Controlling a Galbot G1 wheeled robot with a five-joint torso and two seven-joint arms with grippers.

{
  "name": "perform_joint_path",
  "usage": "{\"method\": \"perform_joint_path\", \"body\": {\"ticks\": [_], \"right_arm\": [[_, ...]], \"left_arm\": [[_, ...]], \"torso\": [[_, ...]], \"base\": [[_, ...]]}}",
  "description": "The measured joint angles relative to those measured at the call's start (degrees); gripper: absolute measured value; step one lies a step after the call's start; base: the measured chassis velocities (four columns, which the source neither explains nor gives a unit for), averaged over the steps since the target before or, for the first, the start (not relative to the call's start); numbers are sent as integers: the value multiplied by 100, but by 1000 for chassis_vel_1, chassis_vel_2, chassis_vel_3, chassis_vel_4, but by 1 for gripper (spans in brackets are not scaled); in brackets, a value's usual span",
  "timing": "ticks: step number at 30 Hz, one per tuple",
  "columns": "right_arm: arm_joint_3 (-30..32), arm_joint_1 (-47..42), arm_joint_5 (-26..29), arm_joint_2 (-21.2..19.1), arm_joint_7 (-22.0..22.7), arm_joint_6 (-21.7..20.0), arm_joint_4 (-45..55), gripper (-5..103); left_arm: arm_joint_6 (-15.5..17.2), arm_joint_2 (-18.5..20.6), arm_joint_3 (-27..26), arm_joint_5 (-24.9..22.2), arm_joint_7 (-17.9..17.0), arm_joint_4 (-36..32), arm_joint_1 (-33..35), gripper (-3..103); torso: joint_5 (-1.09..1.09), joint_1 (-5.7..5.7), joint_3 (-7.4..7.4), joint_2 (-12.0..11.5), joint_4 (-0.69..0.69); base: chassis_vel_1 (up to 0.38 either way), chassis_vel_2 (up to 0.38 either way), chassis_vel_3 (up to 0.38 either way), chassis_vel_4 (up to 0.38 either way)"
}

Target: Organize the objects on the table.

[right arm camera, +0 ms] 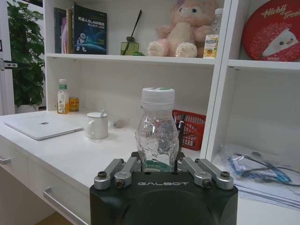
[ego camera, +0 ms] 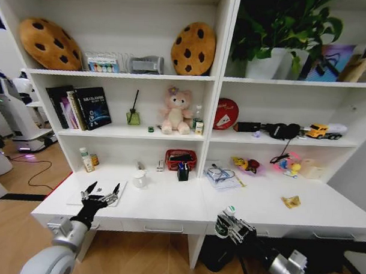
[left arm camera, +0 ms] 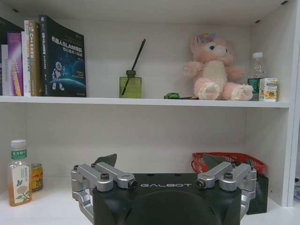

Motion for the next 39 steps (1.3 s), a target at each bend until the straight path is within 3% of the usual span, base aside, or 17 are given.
{"method": "perform_joint_path", "body": {"ticks": [10,14,20,27,29,32,33,36,39], "right_arm": [[0,-23,-110,36,-113,170,-89,28],[-117,-39,-352,137,-208,546,-531,28],[-290,-162,-407,232,-191,527,-1213,28],[-935,230,-598,435,167,188,-3085,28],[-1132,724,-784,683,441,3,-4132,28],[-1224,1231,-1016,888,681,-115,-4927,28],[-1224,1231,-1016,888,681,-115,-4927,28],[-1255,2010,-1475,1177,1070,-91,-6293,28],[-1235,2275,-1680,1254,1108,-45,-6824,28]], "left_arm": [[0,0,0,0,0,0,0,100],[0,0,1,0,3,0,0,100],[0,0,1,0,2,0,0,100],[0,0,-2,0,-3,0,0,100],[-1,0,-1,0,-2,0,0,100],[0,0,0,0,-1,0,0,100],[0,0,0,0,-1,0,0,100],[-1,0,0,0,-2,0,0,100],[-1,0,1,0,-1,0,0,100]], "torso": [[1,-1,0,0,0],[4,1,1,-1,-2],[-2,0,0,0,0],[1,0,0,0,-1],[1,0,0,0,-2],[3,0,0,0,-2],[3,0,0,0,-2],[0,1,1,0,0],[-1,1,0,0,-1]], "base": [[-179,-223,175,223],[-140,-169,126,142],[-19,-27,38,-2],[25,33,-23,-26],[0,0,0,0],[0,0,0,0],[0,0,0,0],[-5,0,34,14],[0,0,0,0]]}}
